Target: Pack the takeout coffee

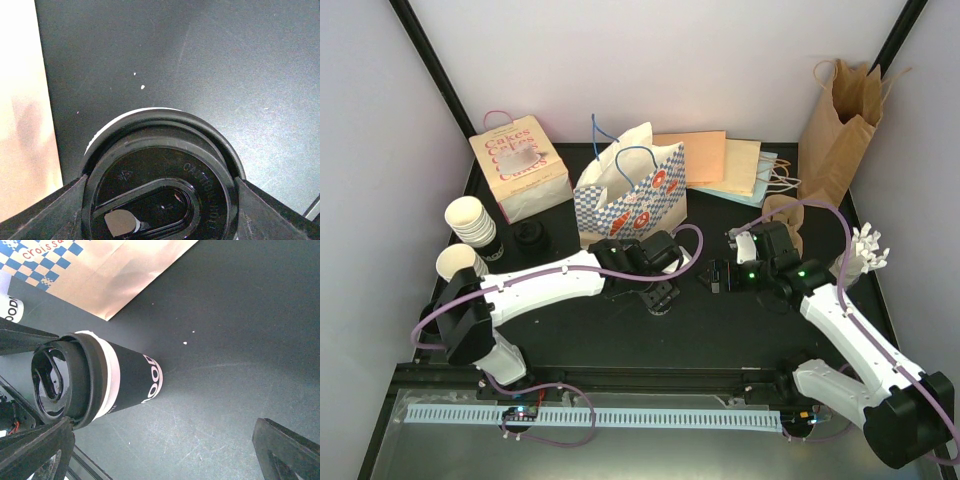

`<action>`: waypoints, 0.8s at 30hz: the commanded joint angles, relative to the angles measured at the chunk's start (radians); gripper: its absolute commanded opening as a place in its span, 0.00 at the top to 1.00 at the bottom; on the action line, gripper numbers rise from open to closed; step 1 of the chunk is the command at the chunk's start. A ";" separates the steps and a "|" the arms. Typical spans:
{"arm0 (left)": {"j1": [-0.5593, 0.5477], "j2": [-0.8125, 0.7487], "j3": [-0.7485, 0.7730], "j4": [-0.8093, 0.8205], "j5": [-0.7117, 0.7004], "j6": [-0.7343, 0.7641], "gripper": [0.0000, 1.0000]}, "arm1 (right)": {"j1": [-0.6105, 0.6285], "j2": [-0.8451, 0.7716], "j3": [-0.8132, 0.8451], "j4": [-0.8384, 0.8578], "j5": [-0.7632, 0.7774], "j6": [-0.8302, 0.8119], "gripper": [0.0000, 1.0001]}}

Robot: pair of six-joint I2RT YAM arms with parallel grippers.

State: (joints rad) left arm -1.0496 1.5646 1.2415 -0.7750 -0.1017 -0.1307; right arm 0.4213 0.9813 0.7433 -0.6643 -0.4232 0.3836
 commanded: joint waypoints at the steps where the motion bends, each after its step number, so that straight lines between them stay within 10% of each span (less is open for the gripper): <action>1: -0.007 0.017 0.026 -0.019 -0.015 0.007 0.23 | 0.004 -0.009 -0.008 0.021 -0.017 0.000 0.00; 14: -0.004 0.054 0.040 -0.018 -0.006 -0.003 0.21 | 0.004 0.024 -0.079 0.124 -0.142 0.051 0.01; 24: -0.002 0.077 0.052 -0.024 0.008 -0.005 0.20 | 0.005 0.129 -0.127 0.294 -0.271 0.110 0.27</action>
State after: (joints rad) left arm -1.0496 1.6123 1.2705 -0.7723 -0.1192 -0.1310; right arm 0.4213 1.0859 0.6209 -0.4683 -0.6197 0.4694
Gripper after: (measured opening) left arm 0.795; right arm 0.752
